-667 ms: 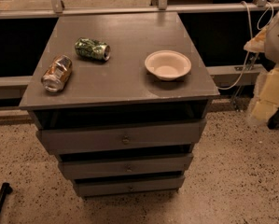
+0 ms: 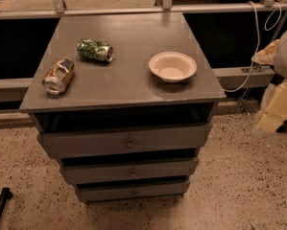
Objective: Open middle drawer
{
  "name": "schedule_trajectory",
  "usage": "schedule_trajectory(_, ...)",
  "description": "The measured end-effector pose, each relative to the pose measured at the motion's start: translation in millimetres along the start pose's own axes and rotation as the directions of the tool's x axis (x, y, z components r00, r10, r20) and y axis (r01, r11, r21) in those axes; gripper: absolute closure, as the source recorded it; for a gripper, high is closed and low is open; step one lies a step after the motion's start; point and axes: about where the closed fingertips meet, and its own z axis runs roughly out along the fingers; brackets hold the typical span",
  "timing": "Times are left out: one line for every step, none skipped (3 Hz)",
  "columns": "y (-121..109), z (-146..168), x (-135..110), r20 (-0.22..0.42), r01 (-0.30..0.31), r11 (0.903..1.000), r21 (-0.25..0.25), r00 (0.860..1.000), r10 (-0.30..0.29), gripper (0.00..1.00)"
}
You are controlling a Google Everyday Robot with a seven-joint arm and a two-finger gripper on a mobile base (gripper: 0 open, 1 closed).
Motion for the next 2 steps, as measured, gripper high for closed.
schedule_trajectory(27,41,6,0.133,0.010,0.9996,-0.026,0.991,-0.006,0.00)
schedule_trajectory(45,54,22,0.187,-0.011,0.9998,-0.015,0.982,0.014,0.00)
